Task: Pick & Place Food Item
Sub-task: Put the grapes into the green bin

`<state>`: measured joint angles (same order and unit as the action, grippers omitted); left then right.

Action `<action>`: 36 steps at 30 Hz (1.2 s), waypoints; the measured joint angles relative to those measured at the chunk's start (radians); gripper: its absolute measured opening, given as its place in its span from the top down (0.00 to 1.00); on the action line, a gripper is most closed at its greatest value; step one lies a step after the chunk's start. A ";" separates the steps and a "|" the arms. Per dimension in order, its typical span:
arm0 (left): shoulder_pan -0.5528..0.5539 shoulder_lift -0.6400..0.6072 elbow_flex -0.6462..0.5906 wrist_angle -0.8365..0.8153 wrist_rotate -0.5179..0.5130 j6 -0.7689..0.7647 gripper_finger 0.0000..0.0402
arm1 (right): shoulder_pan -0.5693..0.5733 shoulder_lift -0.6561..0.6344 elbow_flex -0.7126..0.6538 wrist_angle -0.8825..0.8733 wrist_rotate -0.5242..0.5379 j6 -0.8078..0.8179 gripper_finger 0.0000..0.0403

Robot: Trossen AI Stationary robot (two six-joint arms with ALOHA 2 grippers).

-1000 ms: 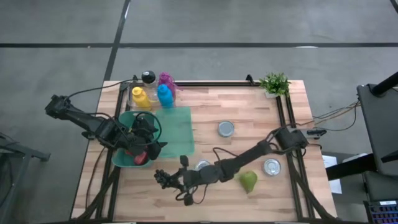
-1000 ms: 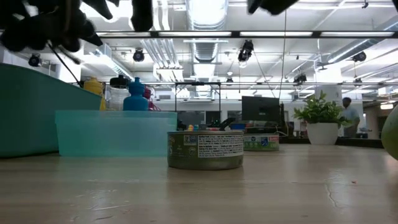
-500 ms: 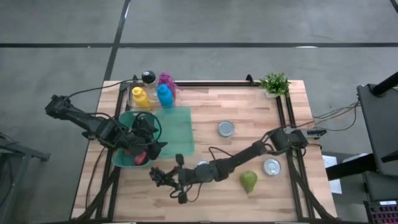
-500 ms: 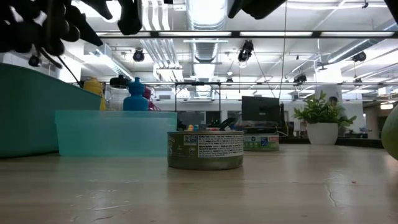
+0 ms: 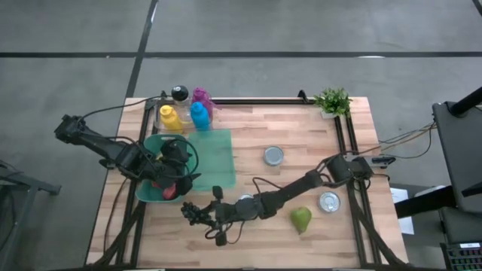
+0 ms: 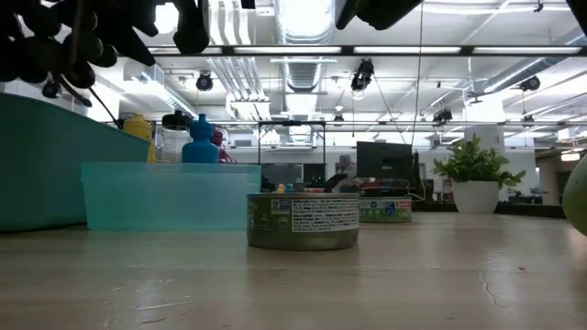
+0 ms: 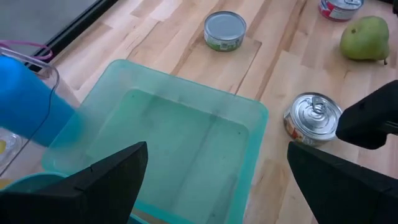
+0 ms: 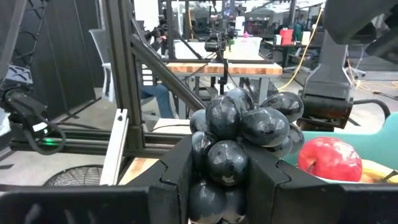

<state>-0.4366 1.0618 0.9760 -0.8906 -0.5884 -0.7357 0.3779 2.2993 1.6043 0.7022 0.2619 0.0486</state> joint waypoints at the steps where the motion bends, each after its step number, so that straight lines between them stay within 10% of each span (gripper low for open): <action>1: 0.000 0.000 0.000 0.000 0.000 0.000 0.02 | 0.000 0.000 0.000 0.000 0.000 0.000 0.76; 36: 0.000 0.000 0.000 0.004 -0.002 0.003 0.02 | -0.022 0.195 0.065 0.109 -0.009 0.017 0.76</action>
<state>-0.4366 1.0618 0.9760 -0.8868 -0.5907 -0.7326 0.3559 2.4948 1.6691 0.8116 0.2525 0.0655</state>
